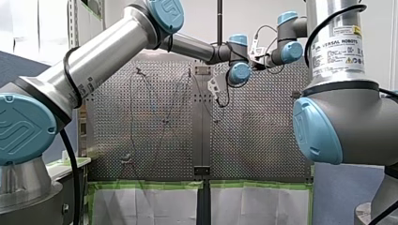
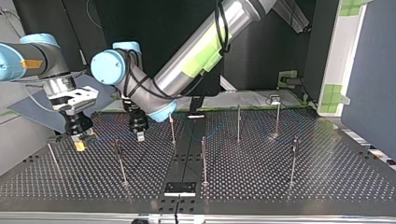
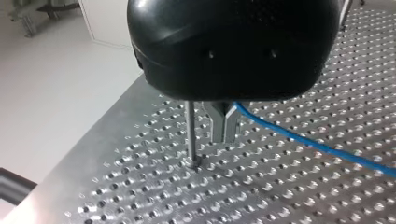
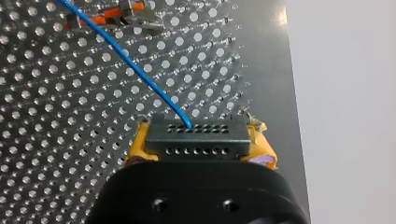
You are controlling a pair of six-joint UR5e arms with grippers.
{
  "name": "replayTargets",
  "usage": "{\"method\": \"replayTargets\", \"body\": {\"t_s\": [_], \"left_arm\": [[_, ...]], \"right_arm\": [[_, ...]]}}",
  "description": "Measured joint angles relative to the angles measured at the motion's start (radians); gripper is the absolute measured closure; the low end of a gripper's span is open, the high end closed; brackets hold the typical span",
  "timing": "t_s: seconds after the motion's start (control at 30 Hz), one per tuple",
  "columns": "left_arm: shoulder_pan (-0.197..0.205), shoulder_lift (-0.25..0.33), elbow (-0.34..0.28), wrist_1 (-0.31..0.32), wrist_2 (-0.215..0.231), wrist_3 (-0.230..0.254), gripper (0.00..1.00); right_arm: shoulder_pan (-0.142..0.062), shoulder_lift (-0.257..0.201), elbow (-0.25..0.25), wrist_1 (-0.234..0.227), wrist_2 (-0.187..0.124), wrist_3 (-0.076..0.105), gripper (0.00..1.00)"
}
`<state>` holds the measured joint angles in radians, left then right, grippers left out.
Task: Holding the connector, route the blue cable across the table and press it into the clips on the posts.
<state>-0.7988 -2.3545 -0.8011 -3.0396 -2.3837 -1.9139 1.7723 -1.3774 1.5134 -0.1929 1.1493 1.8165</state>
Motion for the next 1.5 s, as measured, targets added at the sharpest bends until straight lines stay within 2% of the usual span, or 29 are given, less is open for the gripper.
{"method": "replayTargets", "body": {"t_s": [0.17,0.37,0.77,1.0,1.03,1.07,1.1,1.13,1.17,1.2,1.23,1.27,1.3,1.33,1.37,1.5], "left_arm": [[0.025,0.002,0.002,0.053,0.05,0.034,1.0],[0.044,0.002,0.002,0.085,0.1,0.043,1.0],[0.081,0.0,0.002,0.111,0.144,0.056,1.0],[0.087,-0.002,0.002,0.098,0.158,0.058,1.0],[0.085,-0.002,0.002,0.094,0.162,0.058,0.95],[0.083,-0.002,0.002,0.089,0.167,0.057,0.85],[0.081,-0.002,0.002,0.085,0.17,0.057,0.85],[0.079,-0.002,0.001,0.082,0.172,0.056,0.75],[0.076,-0.002,-0.001,0.078,0.174,0.055,0.57],[0.074,-0.002,-0.002,0.074,0.175,0.053,0.57],[0.071,-0.002,-0.004,0.07,0.176,0.051,0.36],[0.068,-0.002,-0.005,0.064,0.176,0.049,0.29],[0.066,-0.002,-0.006,0.059,0.176,0.048,0.29],[0.064,-0.002,-0.007,0.053,0.176,0.047,0.17],[0.061,-0.002,-0.008,0.046,0.175,0.046,0.0],[0.057,-0.002,-0.013,0.017,0.16,0.031,0.0]], "right_arm": [[-0.003,0.011,0.0,-0.004,0.0,-0.003,1.0],[-0.006,0.026,-0.001,-0.012,-0.001,-0.003,1.0],[-0.033,0.06,-0.013,-0.048,-0.021,0.001,1.0],[-0.047,0.07,-0.03,-0.054,-0.028,0.002,1.0],[-0.049,0.071,-0.031,-0.055,-0.03,0.002,1.0],[-0.052,0.071,-0.032,-0.057,-0.032,0.002,1.0],[-0.053,0.071,-0.032,-0.058,-0.034,0.002,1.0],[-0.055,0.072,-0.032,-0.059,-0.035,0.002,1.0],[-0.056,0.072,-0.032,-0.059,-0.036,0.001,1.0],[-0.057,0.072,-0.032,-0.06,-0.036,0.001,1.0],[-0.057,0.072,-0.032,-0.06,-0.036,0.0,1.0],[-0.058,0.072,-0.032,-0.06,-0.037,-0.001,1.0],[-0.058,0.072,-0.032,-0.06,-0.037,-0.001,1.0],[-0.058,0.072,-0.032,-0.06,-0.037,-0.002,1.0],[-0.058,0.072,-0.032,-0.06,-0.037,-0.003,1.0],[-0.058,0.072,-0.032,-0.059,-0.037,-0.004,1.0]]}}
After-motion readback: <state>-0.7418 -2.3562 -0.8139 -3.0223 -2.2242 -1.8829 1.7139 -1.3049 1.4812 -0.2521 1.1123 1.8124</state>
